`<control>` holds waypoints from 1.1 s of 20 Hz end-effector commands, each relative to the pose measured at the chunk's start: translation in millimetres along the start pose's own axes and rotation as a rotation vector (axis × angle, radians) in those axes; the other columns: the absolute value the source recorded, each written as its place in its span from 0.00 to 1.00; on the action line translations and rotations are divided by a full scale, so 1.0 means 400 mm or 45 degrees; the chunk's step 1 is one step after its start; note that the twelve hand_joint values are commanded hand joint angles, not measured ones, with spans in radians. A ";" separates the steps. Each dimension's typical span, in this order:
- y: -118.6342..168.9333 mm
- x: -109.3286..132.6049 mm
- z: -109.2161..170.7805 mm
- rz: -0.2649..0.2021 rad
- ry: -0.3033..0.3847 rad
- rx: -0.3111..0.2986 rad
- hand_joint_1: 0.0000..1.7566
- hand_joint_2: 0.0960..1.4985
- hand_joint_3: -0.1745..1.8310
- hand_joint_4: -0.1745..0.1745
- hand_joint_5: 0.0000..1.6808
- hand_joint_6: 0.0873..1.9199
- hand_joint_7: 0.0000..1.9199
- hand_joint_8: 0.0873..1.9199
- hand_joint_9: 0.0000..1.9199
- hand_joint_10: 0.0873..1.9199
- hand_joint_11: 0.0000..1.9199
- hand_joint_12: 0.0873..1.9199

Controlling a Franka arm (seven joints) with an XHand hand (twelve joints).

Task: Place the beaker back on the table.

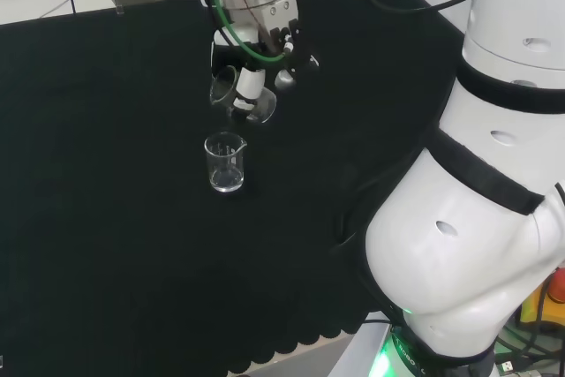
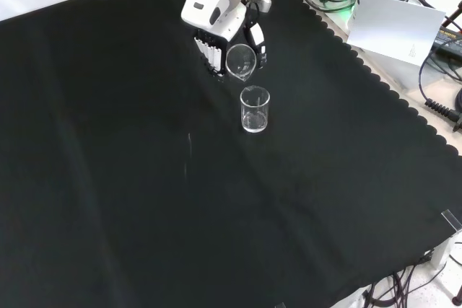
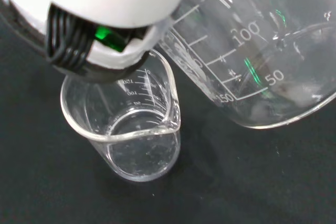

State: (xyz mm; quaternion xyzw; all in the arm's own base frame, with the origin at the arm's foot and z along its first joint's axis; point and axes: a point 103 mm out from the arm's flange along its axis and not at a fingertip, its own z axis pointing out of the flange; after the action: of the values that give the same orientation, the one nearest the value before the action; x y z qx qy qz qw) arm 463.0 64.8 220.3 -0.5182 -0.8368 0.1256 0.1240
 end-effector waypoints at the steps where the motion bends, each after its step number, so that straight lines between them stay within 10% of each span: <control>1: -0.004 -0.041 0.014 -0.087 0.151 -0.123 0.74 0.39 0.45 0.00 0.71 0.39 0.65 0.38 0.86 0.23 0.75 0.29; 22: 0.047 -0.154 0.074 -0.144 0.406 -0.321 0.74 0.39 0.44 0.00 0.71 0.40 0.65 0.39 0.84 0.24 0.74 0.29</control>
State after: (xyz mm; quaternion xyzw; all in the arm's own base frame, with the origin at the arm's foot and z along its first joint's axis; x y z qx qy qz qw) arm 481.9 28.8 191.5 -0.4855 -0.8512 -0.0562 0.1913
